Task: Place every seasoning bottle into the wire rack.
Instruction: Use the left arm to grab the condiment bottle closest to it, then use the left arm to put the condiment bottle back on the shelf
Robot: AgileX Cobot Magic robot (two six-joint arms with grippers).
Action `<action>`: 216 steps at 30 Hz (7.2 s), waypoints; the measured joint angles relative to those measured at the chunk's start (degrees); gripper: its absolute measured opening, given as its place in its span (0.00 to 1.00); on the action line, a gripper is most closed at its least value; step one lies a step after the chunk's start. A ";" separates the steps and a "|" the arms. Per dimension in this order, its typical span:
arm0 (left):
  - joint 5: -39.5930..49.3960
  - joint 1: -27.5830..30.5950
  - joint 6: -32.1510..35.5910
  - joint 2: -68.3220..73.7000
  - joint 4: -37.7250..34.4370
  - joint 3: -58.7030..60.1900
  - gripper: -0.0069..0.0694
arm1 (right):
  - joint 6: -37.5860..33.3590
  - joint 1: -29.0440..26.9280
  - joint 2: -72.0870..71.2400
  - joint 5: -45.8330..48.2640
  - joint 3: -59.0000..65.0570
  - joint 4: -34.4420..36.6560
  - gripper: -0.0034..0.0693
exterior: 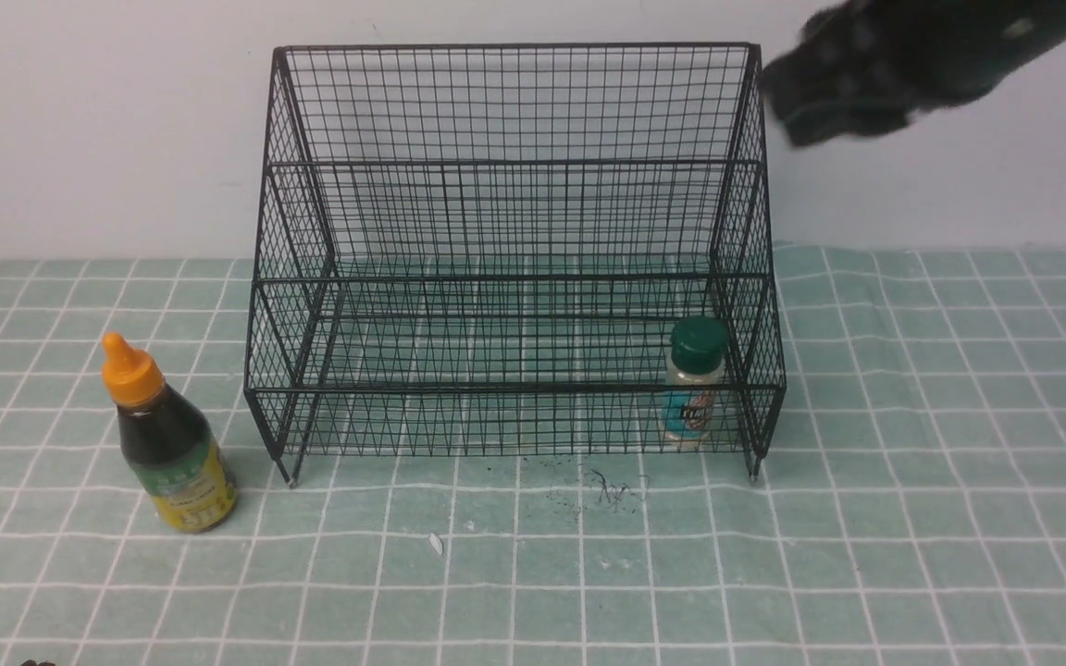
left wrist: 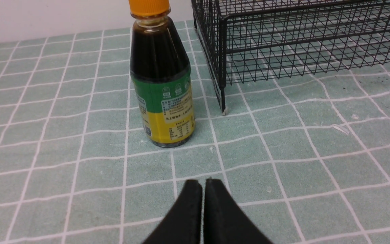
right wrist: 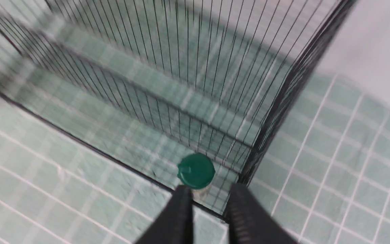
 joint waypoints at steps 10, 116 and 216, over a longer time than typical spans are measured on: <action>0.00 0.00 0.00 0.00 0.00 0.00 0.08 | 6.40 0.00 -40.92 -29.12 35.60 0.05 0.03; 37.15 0.00 1.10 53.20 -3.31 -55.62 0.08 | 3.95 -28.53 -82.49 -50.12 100.61 -3.91 0.03; 37.87 -13.48 -16.42 99.03 12.58 -91.52 0.72 | 2.97 -28.53 -82.54 -50.08 100.60 -3.91 0.03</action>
